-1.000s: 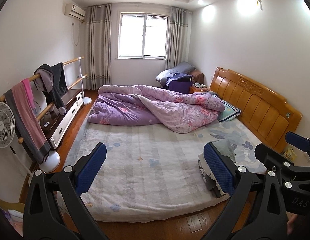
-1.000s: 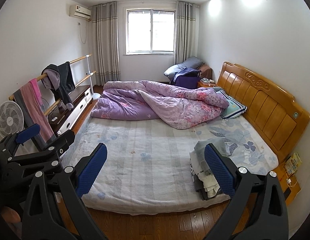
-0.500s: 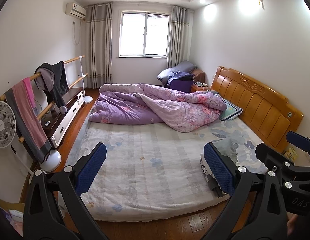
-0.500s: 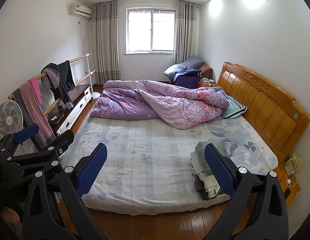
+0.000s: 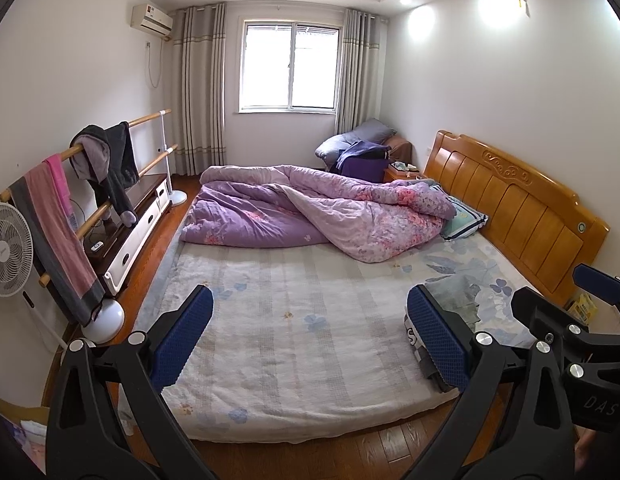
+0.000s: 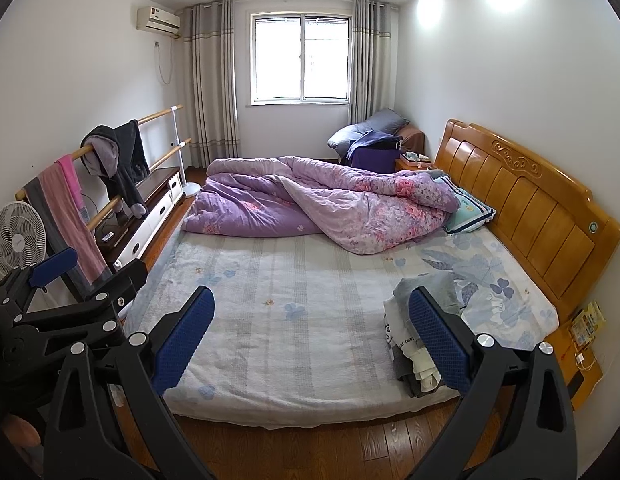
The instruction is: Fold large clothes
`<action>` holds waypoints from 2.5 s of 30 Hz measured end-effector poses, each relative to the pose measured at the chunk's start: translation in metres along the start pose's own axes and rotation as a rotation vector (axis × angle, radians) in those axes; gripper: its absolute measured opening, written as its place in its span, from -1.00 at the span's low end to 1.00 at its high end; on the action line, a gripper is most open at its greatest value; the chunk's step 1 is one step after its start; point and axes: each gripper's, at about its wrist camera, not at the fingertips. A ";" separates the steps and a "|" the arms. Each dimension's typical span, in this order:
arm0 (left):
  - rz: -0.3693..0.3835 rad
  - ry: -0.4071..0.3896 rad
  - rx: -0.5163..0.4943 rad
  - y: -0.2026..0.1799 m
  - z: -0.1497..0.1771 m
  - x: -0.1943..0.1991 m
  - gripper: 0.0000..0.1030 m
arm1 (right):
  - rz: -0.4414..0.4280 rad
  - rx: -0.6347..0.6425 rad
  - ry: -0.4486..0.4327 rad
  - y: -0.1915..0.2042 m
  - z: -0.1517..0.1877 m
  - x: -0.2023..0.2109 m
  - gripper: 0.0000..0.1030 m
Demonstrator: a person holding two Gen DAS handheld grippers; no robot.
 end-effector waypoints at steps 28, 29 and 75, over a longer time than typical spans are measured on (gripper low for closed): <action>-0.020 -0.003 0.002 0.016 0.002 0.006 0.90 | -0.014 0.002 0.018 0.002 0.011 -0.013 0.83; -0.021 -0.002 0.000 0.017 0.002 0.007 0.90 | -0.013 0.003 0.017 0.002 0.011 -0.013 0.83; -0.020 0.007 -0.016 0.037 -0.007 0.004 0.90 | -0.018 0.003 0.022 -0.001 0.009 -0.014 0.83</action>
Point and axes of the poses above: each gripper's, at about its wrist camera, not at the fingertips, and x roughly against the way its jaws point, y to its left, z to its underside, and after that the axes turned 9 degrees about x, right-handed
